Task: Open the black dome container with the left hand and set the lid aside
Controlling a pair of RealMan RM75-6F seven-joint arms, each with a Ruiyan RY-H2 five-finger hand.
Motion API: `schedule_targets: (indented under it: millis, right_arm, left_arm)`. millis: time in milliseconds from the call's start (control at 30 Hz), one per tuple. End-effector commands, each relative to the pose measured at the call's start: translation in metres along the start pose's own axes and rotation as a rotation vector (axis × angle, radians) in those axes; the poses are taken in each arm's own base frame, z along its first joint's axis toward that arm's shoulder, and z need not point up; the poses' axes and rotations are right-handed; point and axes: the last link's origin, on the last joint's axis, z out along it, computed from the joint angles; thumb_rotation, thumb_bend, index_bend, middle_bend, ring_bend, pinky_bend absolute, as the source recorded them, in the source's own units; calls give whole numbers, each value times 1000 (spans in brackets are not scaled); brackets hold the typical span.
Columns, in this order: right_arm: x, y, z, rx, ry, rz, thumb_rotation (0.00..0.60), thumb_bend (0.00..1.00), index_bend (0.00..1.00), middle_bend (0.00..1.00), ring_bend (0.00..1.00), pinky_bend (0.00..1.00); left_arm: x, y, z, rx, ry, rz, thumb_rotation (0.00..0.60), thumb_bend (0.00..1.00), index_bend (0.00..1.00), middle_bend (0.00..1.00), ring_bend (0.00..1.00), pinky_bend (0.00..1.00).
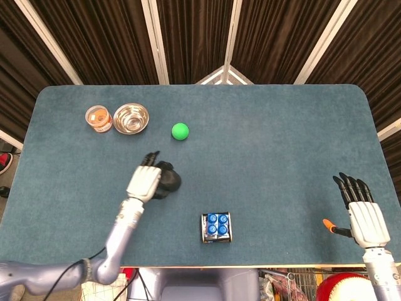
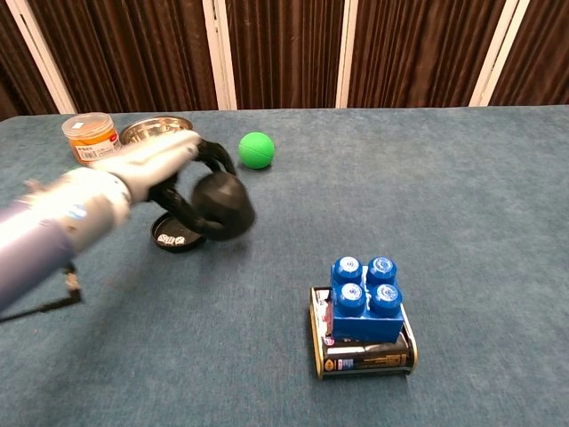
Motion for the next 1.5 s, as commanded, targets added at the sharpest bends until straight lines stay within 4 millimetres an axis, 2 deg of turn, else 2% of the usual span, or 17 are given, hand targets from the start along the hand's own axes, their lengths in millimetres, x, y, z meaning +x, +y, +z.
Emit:
schedule_targets:
  millis: [33, 133, 233, 300, 367, 467, 567, 700, 833, 967, 1000, 1100, 1133, 1267, 1367, 1500]
  right_arm:
    - [0, 0, -1, 2, 1, 1, 600, 184, 40, 0, 0, 0]
    - [0, 1, -2, -2, 6, 2, 600, 184, 41, 0, 0, 0]
    - [1, 1, -1, -1, 9, 5, 600, 185, 41, 0, 0, 0]
    - [2, 1, -1, 0, 8, 7, 600, 185, 41, 0, 0, 0]
    - [2, 1, -1, 1, 7, 8, 600, 185, 41, 0, 0, 0]
    - [2, 1, -1, 1, 6, 7, 600, 184, 41, 0, 0, 0]
    - [0, 0, -1, 4, 1, 8, 600, 184, 41, 0, 0, 0]
    - [-1, -1, 0, 5, -6, 6, 600, 184, 41, 0, 0, 0]
    - [0, -3, 0, 8, 0, 4, 600, 185, 41, 0, 0, 0]
    - [0, -3, 0, 5, 3, 4, 600, 184, 41, 0, 0, 0]
    - [0, -3, 0, 5, 3, 4, 600, 184, 41, 0, 0, 0]
    - [1, -3, 0, 7, 7, 3, 600, 185, 41, 0, 0, 0]
    - [1, -4, 0, 8, 8, -1, 600, 185, 41, 0, 0, 0]
    - [-1, -3, 1, 7, 22, -26, 600, 185, 41, 0, 0, 0]
    - [-1, -3, 1, 4, 39, -45, 600, 185, 41, 0, 0, 0]
    - [0, -2, 2, -4, 56, -72, 600, 185, 41, 0, 0, 0]
  left_arm:
    - [-21, 18, 11, -26, -23, -25, 600, 428, 338, 396, 0, 0]
    - [-34, 25, 14, -37, -26, -16, 600, 410, 339, 366, 0, 0]
    - [-42, 27, 15, -41, -28, 29, 600, 339, 328, 235, 0, 0]
    - [-46, 26, 15, -39, -42, 71, 600, 286, 266, 95, 0, 0]
    - [-47, 26, 13, -36, -71, 95, 600, 252, 193, 20, 0, 0]
    - [-42, 26, 11, -36, -89, 110, 600, 228, 110, 0, 0, 0]
    - [-27, 29, 5, -50, -61, 150, 600, 213, 59, 0, 0, 0]
    - [2, 37, -11, -83, -3, 160, 600, 216, 53, 0, 0, 0]
    - [36, 32, -41, -86, 116, 201, 600, 271, 120, 78, 0, 0]
    - [65, -3, -84, -34, 271, 337, 600, 275, 180, 92, 0, 0]
    - [72, -25, -101, 23, 309, 403, 600, 275, 175, 91, 0, 0]
    - [80, -63, -136, 122, 350, 474, 600, 275, 168, 90, 0, 0]
    - [83, -83, -153, 184, 366, 484, 600, 275, 166, 89, 0, 0]
    - [90, -128, -192, 291, 413, 426, 600, 275, 164, 91, 0, 0]
    - [97, -155, -213, 347, 445, 344, 600, 275, 165, 92, 0, 0]
    - [102, -177, -226, 388, 445, 280, 600, 276, 166, 102, 0, 0]
